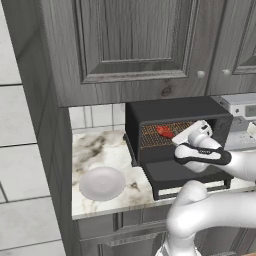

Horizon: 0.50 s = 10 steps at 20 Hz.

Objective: Open the toaster oven door. Place the bread on the top rack in the toaster oven and place the steak on the bottom rack.

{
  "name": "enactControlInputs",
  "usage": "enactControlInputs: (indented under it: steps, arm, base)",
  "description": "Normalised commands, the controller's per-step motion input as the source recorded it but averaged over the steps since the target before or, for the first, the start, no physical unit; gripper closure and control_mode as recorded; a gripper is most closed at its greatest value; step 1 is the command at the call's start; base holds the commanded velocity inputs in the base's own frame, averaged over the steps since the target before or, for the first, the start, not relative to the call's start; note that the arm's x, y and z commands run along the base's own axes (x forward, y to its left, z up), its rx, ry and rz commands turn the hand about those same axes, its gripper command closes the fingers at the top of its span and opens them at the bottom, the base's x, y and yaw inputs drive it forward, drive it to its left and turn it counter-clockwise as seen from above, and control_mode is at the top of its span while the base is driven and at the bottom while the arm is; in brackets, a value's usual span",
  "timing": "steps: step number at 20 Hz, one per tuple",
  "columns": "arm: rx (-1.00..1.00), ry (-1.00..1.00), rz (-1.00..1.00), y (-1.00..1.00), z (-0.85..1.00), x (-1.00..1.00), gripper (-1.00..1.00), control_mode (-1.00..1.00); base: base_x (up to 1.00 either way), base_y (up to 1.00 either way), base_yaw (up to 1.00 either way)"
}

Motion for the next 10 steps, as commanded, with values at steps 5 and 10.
enactControlInputs:
  steps: [5,10]
  arm:
    - [0.00,0.00,-0.01,0.00,0.00,0.01,-1.00,-1.00]
    - [0.00,0.00,-0.01,0.00,0.00,0.01,-1.00,-1.00]
  base:
    - [0.00,0.00,0.00]
    - [0.00,0.00,0.00]
